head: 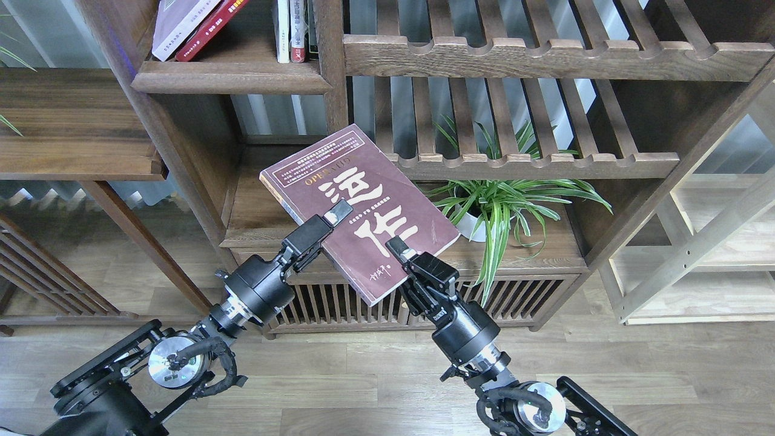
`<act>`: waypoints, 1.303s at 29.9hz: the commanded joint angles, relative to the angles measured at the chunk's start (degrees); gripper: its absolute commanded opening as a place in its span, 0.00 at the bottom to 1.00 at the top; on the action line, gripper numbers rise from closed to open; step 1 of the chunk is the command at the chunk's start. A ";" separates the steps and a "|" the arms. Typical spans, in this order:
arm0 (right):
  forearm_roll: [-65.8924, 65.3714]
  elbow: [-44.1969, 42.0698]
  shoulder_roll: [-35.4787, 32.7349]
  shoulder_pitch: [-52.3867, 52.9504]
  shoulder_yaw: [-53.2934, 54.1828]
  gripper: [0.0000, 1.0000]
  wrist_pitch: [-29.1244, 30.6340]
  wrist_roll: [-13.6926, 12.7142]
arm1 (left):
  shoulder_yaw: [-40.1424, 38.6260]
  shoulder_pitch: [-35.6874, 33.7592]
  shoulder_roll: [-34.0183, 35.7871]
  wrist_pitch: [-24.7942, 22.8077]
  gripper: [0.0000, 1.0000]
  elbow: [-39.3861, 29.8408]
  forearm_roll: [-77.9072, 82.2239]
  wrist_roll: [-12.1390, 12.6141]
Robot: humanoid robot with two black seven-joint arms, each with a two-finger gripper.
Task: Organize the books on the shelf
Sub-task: 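Hold the maroon book between both grippers and pass it to the left gripper, then lift the maroon book with the left gripper up to the top shelf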
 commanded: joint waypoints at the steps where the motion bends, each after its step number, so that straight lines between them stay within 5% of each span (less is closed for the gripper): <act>1: 0.00 0.00 -0.08 0.00 0.00 0.10 0.00 0.00 | -0.38 -0.09 -0.07 0.00 0.15 -0.19 -0.12 -0.03; 12: -0.53 0.00 -0.08 -0.09 -0.44 0.19 0.00 -0.09 | -0.12 0.26 1.25 0.00 0.00 -1.51 -0.56 -0.03; 14: -1.05 0.00 0.10 -0.09 -0.35 0.28 0.00 -0.09 | -0.03 0.35 1.34 0.00 0.00 -1.60 -0.56 -0.03; 19: -4.30 0.44 0.36 -2.10 0.35 0.73 0.00 0.00 | -0.30 0.35 1.34 0.00 0.00 -1.60 -0.48 -0.12; 30: -5.10 0.35 0.36 -2.55 3.33 0.83 0.00 0.00 | -0.47 0.44 2.21 0.00 0.00 -1.60 -0.56 -0.20; 39: -4.66 -5.10 0.36 -2.20 15.20 0.93 0.00 0.61 | -3.19 0.53 10.20 0.00 0.02 -8.35 3.38 -0.03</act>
